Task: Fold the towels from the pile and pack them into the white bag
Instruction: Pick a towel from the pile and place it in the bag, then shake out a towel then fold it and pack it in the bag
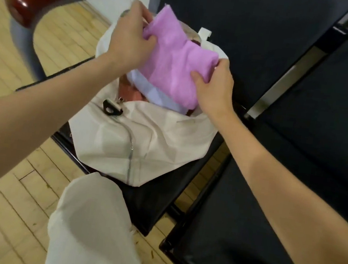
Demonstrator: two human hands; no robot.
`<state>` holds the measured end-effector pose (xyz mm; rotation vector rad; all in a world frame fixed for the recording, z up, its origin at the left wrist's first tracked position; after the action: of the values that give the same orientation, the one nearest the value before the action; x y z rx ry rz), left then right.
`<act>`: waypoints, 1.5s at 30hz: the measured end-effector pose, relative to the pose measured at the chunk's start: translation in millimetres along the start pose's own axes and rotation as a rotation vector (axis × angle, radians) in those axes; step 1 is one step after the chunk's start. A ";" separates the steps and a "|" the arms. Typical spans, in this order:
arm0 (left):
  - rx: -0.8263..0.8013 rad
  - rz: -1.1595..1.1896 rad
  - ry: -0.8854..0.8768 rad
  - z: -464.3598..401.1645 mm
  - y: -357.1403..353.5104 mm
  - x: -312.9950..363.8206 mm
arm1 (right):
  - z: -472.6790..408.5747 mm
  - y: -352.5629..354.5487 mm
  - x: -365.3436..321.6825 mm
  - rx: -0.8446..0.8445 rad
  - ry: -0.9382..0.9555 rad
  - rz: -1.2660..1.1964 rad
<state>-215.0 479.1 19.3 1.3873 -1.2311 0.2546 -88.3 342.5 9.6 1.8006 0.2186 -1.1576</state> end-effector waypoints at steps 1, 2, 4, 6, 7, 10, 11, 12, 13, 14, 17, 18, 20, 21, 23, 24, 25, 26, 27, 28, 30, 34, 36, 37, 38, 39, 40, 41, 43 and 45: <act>-0.022 -0.019 0.021 -6.6 -1.5 -6.8 | -8.1 -3.9 -0.5 -0.017 0.000 0.032; -0.045 -0.048 0.036 -10.9 -2.9 -13.0 | -13.9 -7.2 -0.3 -0.030 -0.003 0.055; -0.080 -0.113 0.039 -16.5 -6.7 -23.3 | -22.1 -16.5 4.8 -0.050 -0.020 0.087; -0.093 -0.163 0.016 -18.6 -12.0 -31.5 | -28.4 -27.1 12.7 -0.073 -0.040 0.128; -0.110 -0.208 0.006 -18.5 -14.5 -35.1 | -30.7 -32.2 16.5 -0.088 -0.050 0.159; -0.216 -0.430 0.000 -16.7 -23.1 -46.0 | -34.5 -42.0 21.9 -0.159 -0.053 0.334; -0.269 -0.518 -0.002 -16.5 -25.9 -48.5 | -35.0 -43.9 22.7 -0.181 -0.028 0.431; -0.318 -0.599 -0.005 -16.7 -28.0 -51.2 | -34.8 -44.7 22.8 -0.190 0.009 0.547; -0.365 -0.656 -0.009 -18.4 -29.8 -54.1 | -34.6 -44.2 23.1 -0.191 0.042 0.660; -0.405 -0.688 -0.010 -19.0 -30.1 -53.6 | -34.5 -42.2 23.2 -0.185 0.065 0.742; -0.453 -0.698 -0.004 -14.1 -29.0 -40.2 | -28.8 -27.9 21.0 -0.204 0.074 0.747; -0.445 -0.690 -0.010 -11.4 -28.2 -35.4 | -25.5 -24.2 19.8 -0.211 0.113 0.724; -0.401 -0.669 -0.045 0.3 -27.9 -18.0 | -11.4 -9.2 16.8 -0.190 0.239 0.695; -0.394 -0.656 -0.065 9.7 -30.0 -8.6 | -1.6 0.6 17.0 -0.165 0.300 0.701; -0.408 -0.576 -0.085 31.2 -36.8 8.9 | 18.1 23.4 23.4 -0.100 0.340 0.722; -0.410 -0.525 -0.088 44.2 -40.9 18.9 | 28.5 35.9 29.2 -0.079 0.311 0.723; -0.406 -0.477 -0.101 58.4 -46.2 27.6 | 39.4 48.9 36.1 -0.071 0.253 0.711; -0.397 -0.436 -0.127 72.9 -51.5 37.4 | 50.2 61.3 44.5 -0.080 0.182 0.701; -0.388 -0.405 -0.160 87.3 -57.3 47.4 | 61.3 73.7 53.6 -0.101 0.108 0.698; -0.394 -0.381 -0.202 100.7 -63.9 58.1 | 72.9 86.4 63.2 -0.123 0.037 0.701; -0.449 -0.345 -0.299 124.9 -80.0 80.9 | 97.2 112.0 82.7 -0.148 -0.072 0.716; -0.578 -0.355 -0.398 166.4 -122.6 125.9 | 159.3 161.5 119.3 -0.143 -0.239 0.707; -0.622 -0.382 -0.426 183.7 -146.2 150.3 | 192.3 187.8 139.5 -0.141 -0.301 0.702; -0.649 -0.399 -0.444 192.1 -158.0 162.3 | 208.8 202.1 151.2 -0.141 -0.332 0.708; -0.679 -0.412 -0.466 201.0 -169.5 174.7 | 225.1 217.4 163.4 -0.135 -0.363 0.716; -0.710 -0.420 -0.487 210.5 -181.2 187.2 | 241.5 233.9 175.8 -0.118 -0.391 0.722; -0.738 -0.425 -0.516 220.6 -193.3 200.3 | 258.1 251.1 188.3 -0.089 -0.421 0.722; -0.760 -0.427 -0.545 230.7 -205.3 213.7 | 275.1 268.0 200.0 -0.048 -0.452 0.712; -0.800 -0.433 -0.595 252.5 -228.3 240.7 | 310.0 299.3 221.6 0.059 -0.507 0.681; -0.851 -0.431 -0.653 276.6 -252.4 267.8 | 348.1 327.8 242.2 0.180 -0.551 0.667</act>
<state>-49.1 50.3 -2.4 0.9356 -1.2744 -0.9900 18.8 -182.2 -13.4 1.4479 -0.7712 -1.1376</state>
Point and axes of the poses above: each hand's wrist, its own z-axis away from the middle knuckle, its own y-axis out of the back of the hand, x = y × z, the point moved 1 cm from there along -z, towards the middle knuckle, and after that the axes turned 5 degrees about -x, right-handed, at the moved point
